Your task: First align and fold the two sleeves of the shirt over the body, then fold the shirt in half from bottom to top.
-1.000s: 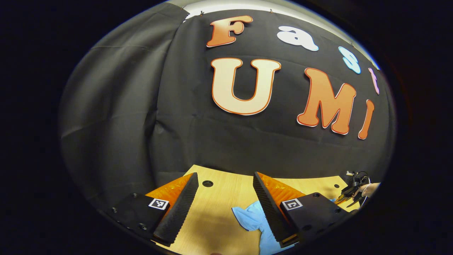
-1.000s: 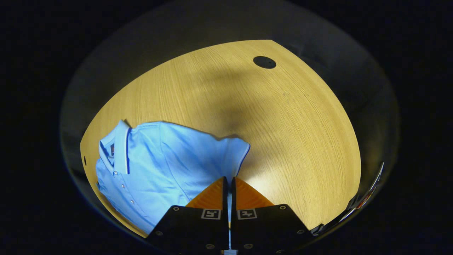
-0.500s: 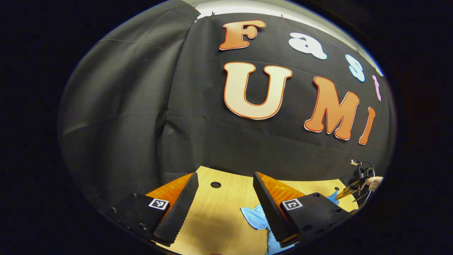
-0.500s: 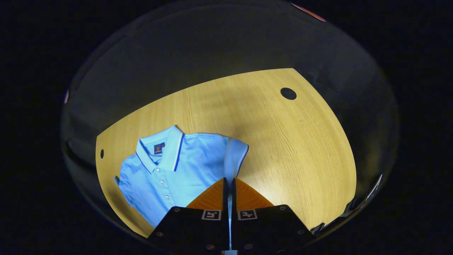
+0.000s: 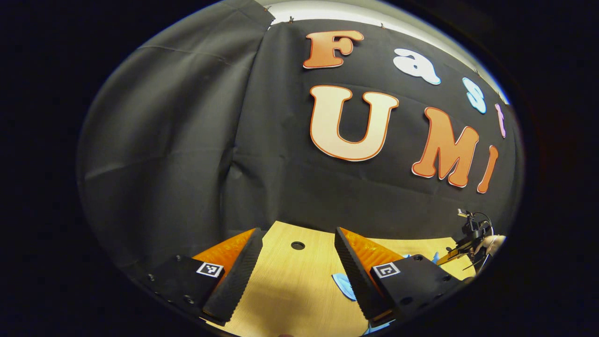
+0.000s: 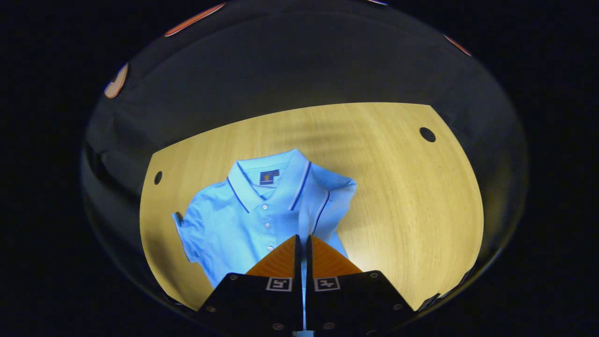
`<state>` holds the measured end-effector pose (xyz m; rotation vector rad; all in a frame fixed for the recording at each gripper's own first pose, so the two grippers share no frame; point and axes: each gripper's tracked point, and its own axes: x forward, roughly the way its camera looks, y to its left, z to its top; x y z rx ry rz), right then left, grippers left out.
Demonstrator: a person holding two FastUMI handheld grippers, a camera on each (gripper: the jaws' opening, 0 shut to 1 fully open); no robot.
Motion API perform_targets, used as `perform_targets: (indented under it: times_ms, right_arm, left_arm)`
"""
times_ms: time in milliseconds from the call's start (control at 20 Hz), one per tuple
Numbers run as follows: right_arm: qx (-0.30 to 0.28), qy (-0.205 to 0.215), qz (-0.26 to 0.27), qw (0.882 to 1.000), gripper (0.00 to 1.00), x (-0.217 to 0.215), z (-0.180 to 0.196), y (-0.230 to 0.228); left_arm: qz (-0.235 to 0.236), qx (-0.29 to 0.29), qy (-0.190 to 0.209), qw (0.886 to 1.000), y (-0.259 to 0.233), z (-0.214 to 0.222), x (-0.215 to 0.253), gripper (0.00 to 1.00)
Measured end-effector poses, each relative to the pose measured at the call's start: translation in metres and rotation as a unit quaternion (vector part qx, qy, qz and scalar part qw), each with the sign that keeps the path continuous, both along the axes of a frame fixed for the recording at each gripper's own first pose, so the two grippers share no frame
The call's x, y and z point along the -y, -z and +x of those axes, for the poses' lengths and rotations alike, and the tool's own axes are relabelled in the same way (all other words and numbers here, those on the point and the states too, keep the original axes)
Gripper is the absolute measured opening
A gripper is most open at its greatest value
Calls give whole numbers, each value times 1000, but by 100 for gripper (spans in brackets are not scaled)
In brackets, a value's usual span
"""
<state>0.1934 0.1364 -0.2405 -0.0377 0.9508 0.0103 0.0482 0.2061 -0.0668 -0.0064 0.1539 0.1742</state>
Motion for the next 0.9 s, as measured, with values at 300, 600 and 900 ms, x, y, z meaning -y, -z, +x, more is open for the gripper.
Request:
perform_targets:
  times_ms: [300, 600, 900]
  right_arm:
    - [-15, -68, 52, 996, 15, -66, -21, 14]
    - [22, -94, 103, 990, 86, -91, -39, -15]
    - [96, -83, 145, 981, 98, -73, -53, -68]
  left_arm:
    - [0, -4, -3, 1000, 3, 1, -10, 100]
    - [-9, -22, 4, 1000, 17, 14, 8, 100]
    - [-14, -59, 12, 998, 41, 39, 51, 97]
